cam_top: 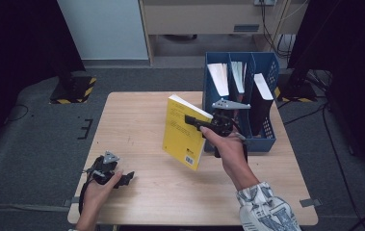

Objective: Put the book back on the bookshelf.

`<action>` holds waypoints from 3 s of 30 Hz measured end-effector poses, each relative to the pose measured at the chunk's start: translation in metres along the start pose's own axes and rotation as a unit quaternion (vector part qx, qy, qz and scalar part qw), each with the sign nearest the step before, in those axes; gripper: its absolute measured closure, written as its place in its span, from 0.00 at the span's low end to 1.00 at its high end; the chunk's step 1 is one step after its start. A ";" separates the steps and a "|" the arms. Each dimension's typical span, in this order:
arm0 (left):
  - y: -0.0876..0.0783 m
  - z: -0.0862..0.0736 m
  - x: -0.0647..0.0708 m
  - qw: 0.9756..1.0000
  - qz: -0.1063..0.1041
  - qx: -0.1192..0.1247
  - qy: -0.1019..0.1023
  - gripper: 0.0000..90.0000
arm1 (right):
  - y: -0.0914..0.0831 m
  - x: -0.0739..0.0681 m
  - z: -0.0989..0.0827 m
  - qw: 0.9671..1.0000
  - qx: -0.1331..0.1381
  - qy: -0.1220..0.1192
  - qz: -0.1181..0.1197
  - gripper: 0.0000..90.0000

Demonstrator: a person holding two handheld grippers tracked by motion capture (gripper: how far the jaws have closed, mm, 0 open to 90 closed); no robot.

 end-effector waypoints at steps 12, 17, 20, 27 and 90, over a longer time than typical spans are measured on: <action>0.002 -0.004 -0.002 1.000 0.003 -0.008 -0.002 0.08 | -0.028 0.007 0.007 1.000 0.009 0.007 -0.015 0.83; 0.004 -0.006 0.000 1.000 -0.003 -0.015 0.004 0.07 | -0.040 0.009 0.009 1.000 0.011 0.008 -0.020 0.83; 0.005 -0.006 0.001 1.000 -0.003 -0.015 0.007 0.07 | -0.048 0.010 0.010 1.000 0.014 0.010 -0.024 0.83; 0.006 -0.010 0.001 1.000 0.002 0.005 0.009 0.03 | -0.072 0.016 0.015 0.999 0.022 0.012 -0.040 0.83; 0.008 -0.012 0.003 1.000 0.004 0.026 0.004 0.00 | -0.173 0.114 0.094 0.968 0.064 0.015 -0.242 0.83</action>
Point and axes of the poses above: each handheld gripper's, and its own axes: y roughly forward along the jaws, z roughly out of its top, x roughly to its right, the point moved 5 cm from there along y, roughly forward along the jaws, and after that the axes turned 13 degrees about x, right-handed, at the moved point
